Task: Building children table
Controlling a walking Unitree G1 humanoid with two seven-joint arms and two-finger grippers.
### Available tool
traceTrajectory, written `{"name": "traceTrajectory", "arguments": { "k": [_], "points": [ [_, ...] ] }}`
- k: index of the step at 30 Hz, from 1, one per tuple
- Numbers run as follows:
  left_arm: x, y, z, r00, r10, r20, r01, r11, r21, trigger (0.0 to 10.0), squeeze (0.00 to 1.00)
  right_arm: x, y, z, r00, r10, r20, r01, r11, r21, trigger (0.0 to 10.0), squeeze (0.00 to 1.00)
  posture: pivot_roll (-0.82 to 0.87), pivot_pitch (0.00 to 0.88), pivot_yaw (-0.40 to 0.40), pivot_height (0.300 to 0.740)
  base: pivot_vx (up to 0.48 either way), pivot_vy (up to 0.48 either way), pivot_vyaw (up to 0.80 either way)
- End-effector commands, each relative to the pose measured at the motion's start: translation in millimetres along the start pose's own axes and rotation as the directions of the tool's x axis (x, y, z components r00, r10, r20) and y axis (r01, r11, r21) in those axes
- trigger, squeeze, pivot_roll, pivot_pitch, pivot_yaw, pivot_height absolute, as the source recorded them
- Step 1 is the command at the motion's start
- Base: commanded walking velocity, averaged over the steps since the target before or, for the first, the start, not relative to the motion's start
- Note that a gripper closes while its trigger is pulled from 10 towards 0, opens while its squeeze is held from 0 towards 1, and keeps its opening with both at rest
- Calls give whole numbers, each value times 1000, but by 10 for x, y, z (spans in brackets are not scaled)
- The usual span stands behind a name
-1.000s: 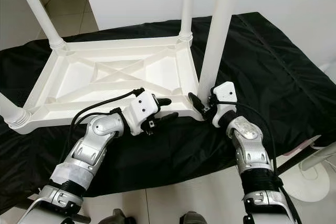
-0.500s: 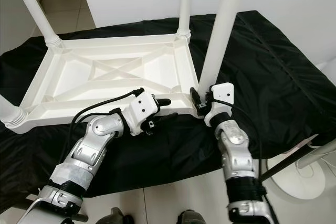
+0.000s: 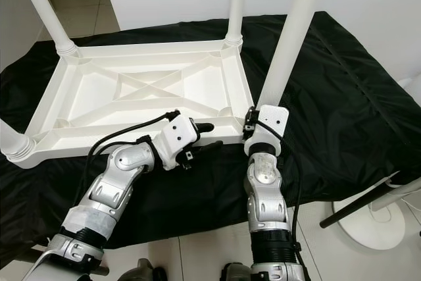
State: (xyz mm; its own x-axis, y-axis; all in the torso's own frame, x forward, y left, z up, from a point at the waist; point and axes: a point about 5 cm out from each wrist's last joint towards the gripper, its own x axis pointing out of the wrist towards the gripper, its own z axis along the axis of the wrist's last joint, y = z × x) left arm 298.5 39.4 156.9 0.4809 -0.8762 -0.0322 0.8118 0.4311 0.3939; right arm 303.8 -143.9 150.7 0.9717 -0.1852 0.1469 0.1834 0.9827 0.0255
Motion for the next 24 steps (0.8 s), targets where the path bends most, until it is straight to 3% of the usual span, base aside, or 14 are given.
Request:
{"name": "traceTrajectory", "arguments": {
  "k": [1, 6, 7, 8, 9, 15, 16, 18, 24],
  "points": [
    [-27, 59, -39, 989, 147, -22, -147, 989, -7, 10000, 0, -15, 38, 35, 1000, 13, 6, -13, 1000, 10, 10000, 0, -136, 78, 47, 740, 0, 0, 0],
    [-26, 60, -39, 989, 148, -22, -149, 989, -6, 10000, 0, -17, 65, 32, 1000, 27, -1, -27, 999, 26, 10000, 0, -136, 78, 47, 740, 0, 0, 0],
    [-26, 61, -39, 989, 149, -24, -150, 989, -7, 10000, 0, -23, 83, 44, 1000, 28, 0, -28, 999, 31, 10000, 490, -138, 79, 49, 740, 0, 0, 0],
    [-26, 61, -39, 989, 149, -24, -150, 989, -7, 10000, 0, -23, 83, 44, 1000, 28, 0, -28, 999, 31, 10000, 490, -138, 79, 49, 740, 0, 0, 0],
    [-25, 60, -39, 988, 150, -24, -150, 989, -7, 10000, 0, -26, 91, 61, 999, 38, 8, -38, 999, 34, 10000, 1000, -139, 79, 49, 740, 0, 0, 0],
    [-29, 59, -33, 989, 147, -22, -147, 989, -7, 10000, 0, -50, -20, 129, 983, 176, 54, -174, 984, -33, 10000, 992, -141, 79, 51, 740, 0, 0, 0],
    [-31, 61, -32, 989, 146, -23, -147, 989, -6, 10000, 0, -49, -84, 131, 976, 210, 54, -208, 978, -33, 10000, 0, -142, 79, 55, 740, 0, 0, 0],
    [-33, 64, -30, 989, 146, -22, -146, 989, -5, 10000, 0, -46, -142, 135, 970, 236, 54, -234, 971, -44, 10000, 0, -142, 79, 55, 740, 0, 0, 0],
    [-31, 69, -19, 990, 140, -20, -140, 990, -1, 10000, 0, -48, -284, 113, 908, 418, 21, -414, 905, -100, 10000, 0, -145, 79, 62, 740, 0, 0, 0]
  ]
}}
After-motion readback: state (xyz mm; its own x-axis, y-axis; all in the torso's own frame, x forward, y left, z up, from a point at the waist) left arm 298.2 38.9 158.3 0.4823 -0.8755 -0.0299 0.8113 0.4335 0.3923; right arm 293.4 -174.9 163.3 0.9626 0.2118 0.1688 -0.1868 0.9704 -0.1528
